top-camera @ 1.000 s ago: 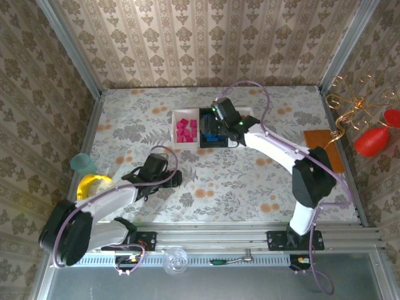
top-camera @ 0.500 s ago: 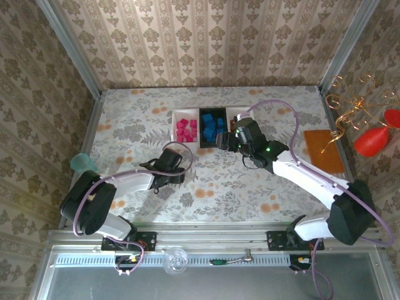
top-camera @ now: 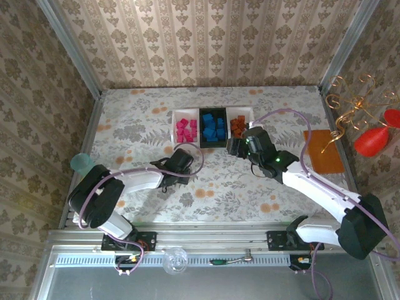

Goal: Sort the legos into containers by color

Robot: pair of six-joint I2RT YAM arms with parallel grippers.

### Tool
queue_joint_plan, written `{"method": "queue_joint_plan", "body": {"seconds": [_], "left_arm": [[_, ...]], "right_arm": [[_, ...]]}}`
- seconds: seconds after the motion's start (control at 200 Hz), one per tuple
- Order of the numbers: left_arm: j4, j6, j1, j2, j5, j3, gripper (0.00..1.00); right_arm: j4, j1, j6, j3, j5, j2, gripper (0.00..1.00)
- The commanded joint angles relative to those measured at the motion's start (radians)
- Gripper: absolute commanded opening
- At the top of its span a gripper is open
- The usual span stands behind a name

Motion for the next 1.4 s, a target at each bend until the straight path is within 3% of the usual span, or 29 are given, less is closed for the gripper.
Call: {"method": "queue_joint_plan", "body": {"seconds": [0.0,0.31,0.675,0.765,0.855,1.055,1.19,1.24,1.305,1.345,1.395], "left_arm": [[0.005,0.008,-0.031,0.027,0.054,0.088,0.35],[0.000,0.031,-0.073,0.269,0.236,0.576,0.34],[-0.141,0.081,-0.043,0.683,0.251,1.212,0.36],[-0.141,0.058,-0.033,0.757,0.267,1.311,0.41],[-0.133,0.032,-0.021,0.793,0.288,1.372,0.54],[-0.027,0.020,-0.014,0.651,0.300,1.235,0.71],[0.152,0.011,-0.013,0.401,0.285,0.903,0.87],[0.211,0.008,-0.012,0.298,0.274,0.770,0.99],[0.276,0.012,-0.009,0.164,0.263,0.606,1.00],[0.308,0.015,-0.006,0.083,0.243,0.508,1.00],[0.329,0.030,-0.002,-0.020,0.212,0.393,1.00]], "right_arm": [[-0.018,-0.009,0.024,-0.051,0.068,-0.088,0.75],[-0.098,-0.014,0.053,-0.187,0.133,-0.334,0.75],[-0.166,-0.014,0.061,-0.231,0.131,-0.421,0.76],[-0.165,-0.014,0.061,-0.235,0.127,-0.424,0.76],[-0.157,-0.014,0.059,-0.235,0.110,-0.416,0.76],[-0.127,-0.014,0.045,-0.228,0.060,-0.385,0.79],[-0.088,-0.012,0.022,-0.224,0.024,-0.359,0.82],[-0.070,-0.012,0.015,-0.226,0.017,-0.351,0.83],[-0.047,-0.012,0.008,-0.229,0.017,-0.343,0.85],[-0.039,-0.011,0.007,-0.231,0.026,-0.340,0.99],[-0.027,-0.011,0.002,-0.235,0.035,-0.338,1.00]]}}
